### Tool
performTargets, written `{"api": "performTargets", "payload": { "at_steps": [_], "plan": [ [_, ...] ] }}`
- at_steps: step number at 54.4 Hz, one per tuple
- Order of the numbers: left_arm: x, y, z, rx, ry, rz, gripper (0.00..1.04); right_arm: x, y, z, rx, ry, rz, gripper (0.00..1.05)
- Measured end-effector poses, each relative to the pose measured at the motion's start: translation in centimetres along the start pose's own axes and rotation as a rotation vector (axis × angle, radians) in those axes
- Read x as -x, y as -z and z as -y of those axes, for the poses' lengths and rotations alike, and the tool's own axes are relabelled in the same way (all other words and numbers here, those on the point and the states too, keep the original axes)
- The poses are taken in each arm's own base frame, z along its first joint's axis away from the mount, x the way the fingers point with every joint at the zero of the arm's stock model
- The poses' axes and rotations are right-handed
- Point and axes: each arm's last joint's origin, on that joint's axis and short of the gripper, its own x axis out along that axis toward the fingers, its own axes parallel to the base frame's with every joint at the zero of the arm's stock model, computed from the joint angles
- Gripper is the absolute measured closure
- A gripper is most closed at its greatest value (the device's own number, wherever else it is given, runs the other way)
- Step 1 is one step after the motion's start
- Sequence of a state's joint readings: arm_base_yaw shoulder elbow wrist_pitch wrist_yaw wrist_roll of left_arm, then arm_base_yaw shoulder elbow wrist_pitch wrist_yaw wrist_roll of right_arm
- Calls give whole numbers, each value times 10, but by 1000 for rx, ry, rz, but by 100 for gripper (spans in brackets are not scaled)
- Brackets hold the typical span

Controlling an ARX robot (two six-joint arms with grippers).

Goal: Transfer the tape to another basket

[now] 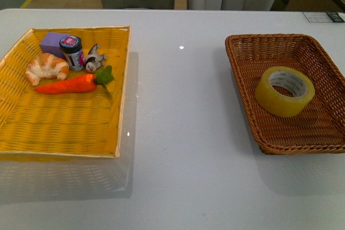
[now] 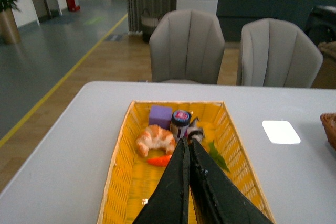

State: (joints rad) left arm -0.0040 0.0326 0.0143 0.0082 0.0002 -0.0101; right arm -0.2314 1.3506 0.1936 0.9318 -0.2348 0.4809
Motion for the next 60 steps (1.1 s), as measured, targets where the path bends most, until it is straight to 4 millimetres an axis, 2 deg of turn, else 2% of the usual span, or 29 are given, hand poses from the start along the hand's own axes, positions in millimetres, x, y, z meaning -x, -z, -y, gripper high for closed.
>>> {"api": "performTargets", "payload": {
  "at_steps": [4,5,9,14,18,22,25,35,60],
  "plan": [
    [1,-1,0,0,-3,10,103,15,-8,-14,283,-49,159,37],
    [1,0,0,0,-2,7,103,16,-8,-14,296,-51,166,38],
    [1,0,0,0,-2,8,103,26,-11,-23,419,-61,217,52],
    [1,0,0,0,-3,8,103,34,-3,-24,472,-43,201,66],
    [1,-1,0,0,-2,9,103,42,2,-27,499,-42,195,84],
    [1,-1,0,0,-2,9,103,48,4,-29,507,-43,199,97],
    [1,-1,0,0,-2,9,103,51,5,-30,514,-39,202,103],
    [1,-1,0,0,-2,9,103,63,10,-41,525,-50,209,103],
    [1,-1,0,0,-2,9,103,85,8,-44,524,-53,236,103]
  ]
}}
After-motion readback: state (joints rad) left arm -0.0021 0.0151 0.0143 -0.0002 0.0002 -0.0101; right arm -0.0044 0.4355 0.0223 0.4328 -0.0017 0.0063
